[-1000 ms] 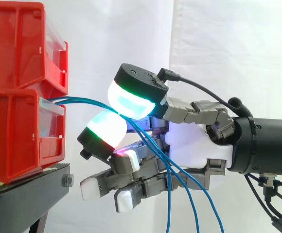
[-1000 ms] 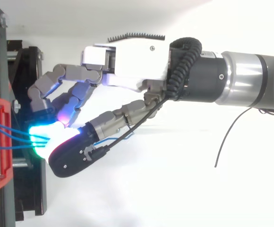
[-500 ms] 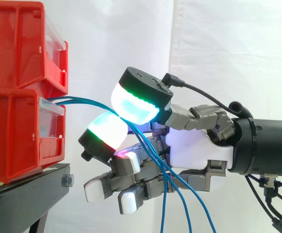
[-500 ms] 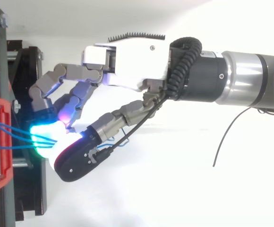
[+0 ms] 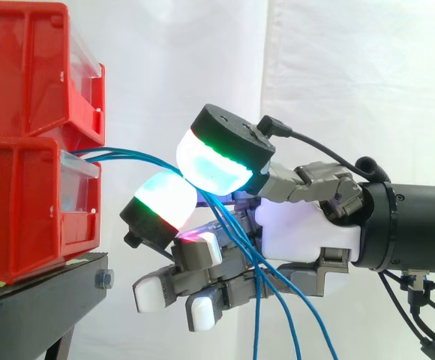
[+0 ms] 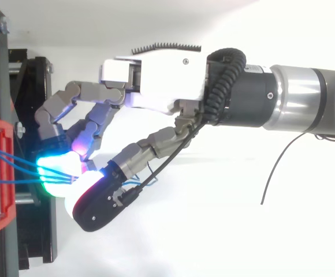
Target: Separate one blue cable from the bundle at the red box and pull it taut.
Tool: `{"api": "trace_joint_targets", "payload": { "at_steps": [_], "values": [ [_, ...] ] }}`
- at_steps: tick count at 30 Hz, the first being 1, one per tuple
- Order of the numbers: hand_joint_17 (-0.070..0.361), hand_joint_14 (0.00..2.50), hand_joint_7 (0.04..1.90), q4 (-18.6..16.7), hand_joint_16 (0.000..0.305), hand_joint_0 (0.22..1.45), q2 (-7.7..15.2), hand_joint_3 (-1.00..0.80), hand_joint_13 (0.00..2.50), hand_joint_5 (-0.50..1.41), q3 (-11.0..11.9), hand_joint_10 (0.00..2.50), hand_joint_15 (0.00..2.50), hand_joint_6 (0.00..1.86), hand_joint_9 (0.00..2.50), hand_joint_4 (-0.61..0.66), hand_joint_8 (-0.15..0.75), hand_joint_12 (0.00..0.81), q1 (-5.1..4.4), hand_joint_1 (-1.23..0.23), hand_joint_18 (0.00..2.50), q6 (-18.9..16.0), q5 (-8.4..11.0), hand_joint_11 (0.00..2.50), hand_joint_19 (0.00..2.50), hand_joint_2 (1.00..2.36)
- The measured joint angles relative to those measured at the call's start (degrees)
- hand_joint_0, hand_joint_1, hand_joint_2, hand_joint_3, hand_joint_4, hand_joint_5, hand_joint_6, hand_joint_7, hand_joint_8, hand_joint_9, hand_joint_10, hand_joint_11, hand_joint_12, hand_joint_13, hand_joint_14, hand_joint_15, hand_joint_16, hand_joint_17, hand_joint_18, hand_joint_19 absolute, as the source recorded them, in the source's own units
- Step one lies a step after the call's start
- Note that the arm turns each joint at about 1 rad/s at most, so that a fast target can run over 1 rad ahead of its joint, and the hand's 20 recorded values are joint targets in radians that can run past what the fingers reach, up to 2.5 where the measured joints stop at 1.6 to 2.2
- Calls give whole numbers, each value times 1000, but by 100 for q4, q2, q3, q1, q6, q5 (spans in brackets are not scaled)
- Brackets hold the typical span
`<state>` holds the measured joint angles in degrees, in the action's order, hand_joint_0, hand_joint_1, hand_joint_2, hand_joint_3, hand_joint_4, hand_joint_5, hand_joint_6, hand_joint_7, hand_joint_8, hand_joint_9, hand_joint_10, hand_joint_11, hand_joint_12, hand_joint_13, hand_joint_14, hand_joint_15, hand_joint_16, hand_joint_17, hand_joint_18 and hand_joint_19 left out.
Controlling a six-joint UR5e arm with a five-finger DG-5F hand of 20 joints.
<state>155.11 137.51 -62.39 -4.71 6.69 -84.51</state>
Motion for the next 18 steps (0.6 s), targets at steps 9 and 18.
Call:
{"api": "trace_joint_targets", "payload": {
  "at_steps": [9,18],
  "values": [
    [100,19,1208,-12,44,547,-3,-500,838,-126,15,23,511,871,1166,11,327,352,-2,-720,867,-17,12,1081,771,1000],
    [96,20,1147,18,43,612,-4,-435,841,-94,69,24,529,789,1183,-85,312,347,29,-695,858,-36,-1,1024,816,1006]
  ]
}}
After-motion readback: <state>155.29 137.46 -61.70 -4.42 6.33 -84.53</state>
